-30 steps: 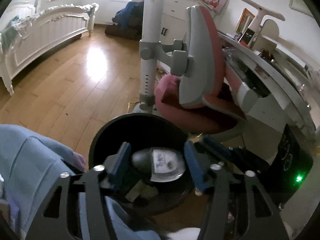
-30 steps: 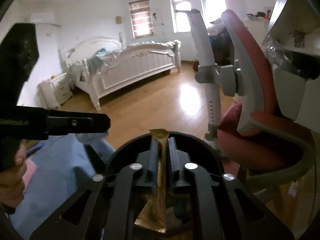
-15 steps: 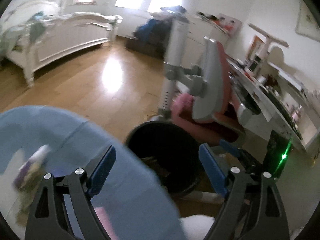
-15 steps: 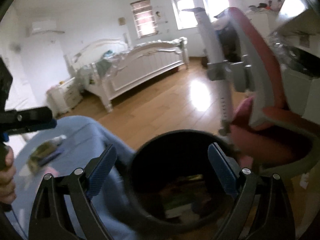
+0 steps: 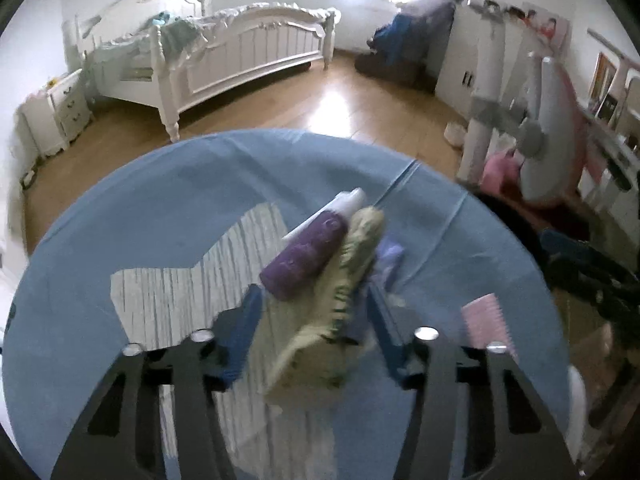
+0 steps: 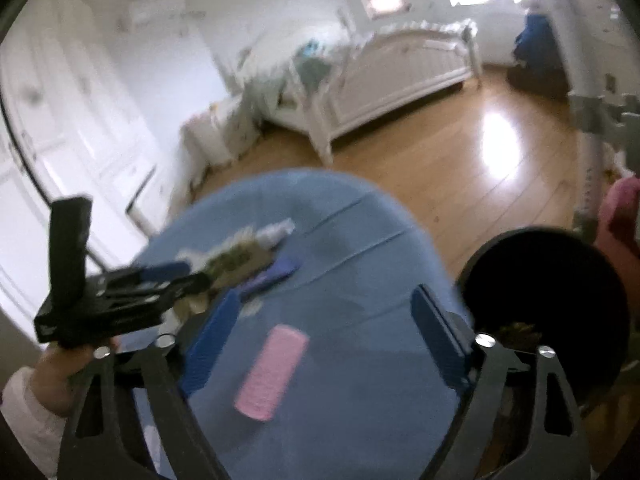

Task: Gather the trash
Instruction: 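Grasp the beige printed snack wrapper with the left tool while the right tool grasps the pink hair curler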

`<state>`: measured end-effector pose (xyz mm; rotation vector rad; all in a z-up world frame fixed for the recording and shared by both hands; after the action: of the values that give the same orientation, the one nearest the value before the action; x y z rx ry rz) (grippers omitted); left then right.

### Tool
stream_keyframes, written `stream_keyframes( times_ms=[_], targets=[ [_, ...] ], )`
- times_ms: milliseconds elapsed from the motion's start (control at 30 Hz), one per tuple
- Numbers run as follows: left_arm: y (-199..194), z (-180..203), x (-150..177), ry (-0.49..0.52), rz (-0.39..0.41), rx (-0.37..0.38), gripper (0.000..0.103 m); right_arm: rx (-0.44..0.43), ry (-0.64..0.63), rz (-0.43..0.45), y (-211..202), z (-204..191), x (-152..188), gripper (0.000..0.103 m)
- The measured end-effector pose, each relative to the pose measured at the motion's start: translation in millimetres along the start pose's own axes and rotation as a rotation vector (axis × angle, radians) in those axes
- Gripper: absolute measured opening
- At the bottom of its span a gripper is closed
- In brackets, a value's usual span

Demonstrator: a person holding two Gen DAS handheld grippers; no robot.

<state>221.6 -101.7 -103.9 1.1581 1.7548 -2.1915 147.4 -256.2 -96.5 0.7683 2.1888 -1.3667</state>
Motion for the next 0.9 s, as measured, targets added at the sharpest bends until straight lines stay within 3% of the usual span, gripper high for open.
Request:
stream_keyframes(
  times_ms=[33, 100, 167, 200, 233, 300, 433, 500, 600, 733, 900],
  targets=[
    [6, -4, 1, -0.01, -0.018, 0.025, 0.034, 0.013, -0.018, -0.031, 8, -7, 3, 0.079],
    [7, -9, 2, -0.032, -0.01, 0.063, 0.031, 0.062, -0.054, -0.102, 25, -17, 12, 0.072],
    [3, -12, 6, -0.041, -0.005, 0.088, 0.02, 0.122, -0.098, -0.158, 41, -26, 22, 0.061],
    [1, -15, 8, -0.048, 0.003, 0.091, 0.018, 0.158, -0.142, -0.147, 43, -33, 24, 0.057],
    [-3, -18, 10, -0.056, 0.016, 0.084, 0.014, 0.157, -0.16, -0.154, 45, -37, 24, 0.044],
    [-13, -22, 13, -0.083, 0.04, 0.096, 0.014, 0.14, -0.165, -0.148, 46, -43, 22, 0.035],
    [-47, -20, 9, -0.111, 0.124, 0.119, 0.014, 0.059, -0.16, -0.02, 24, -53, 6, 0.03],
    [-61, -15, 3, -0.12, 0.162, 0.138, 0.014, 0.012, -0.157, 0.099, -3, -58, -10, 0.03],
    [-83, 5, -14, -0.104, 0.22, 0.185, 0.014, 0.019, -0.178, 0.256, -41, -61, -36, 0.03],
    [-94, 41, -39, -0.064, 0.253, 0.245, 0.014, 0.103, -0.206, 0.418, -85, -50, -57, 0.03],
    [-90, 101, -63, 0.038, 0.266, 0.285, 0.014, 0.272, -0.185, 0.511, -125, -9, -66, 0.03]
  ],
)
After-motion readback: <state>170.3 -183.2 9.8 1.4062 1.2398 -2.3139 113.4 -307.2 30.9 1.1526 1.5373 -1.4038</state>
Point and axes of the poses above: each gripper's, at about its wrist camera, not at the fingertips, and y roughly the way its jaws point, z to its right, x to its underside, the point moved 2 cm from there along y, roughly the way its jaws point, and after that the axes turned 3 degrees about y, right-handed, at the moved point
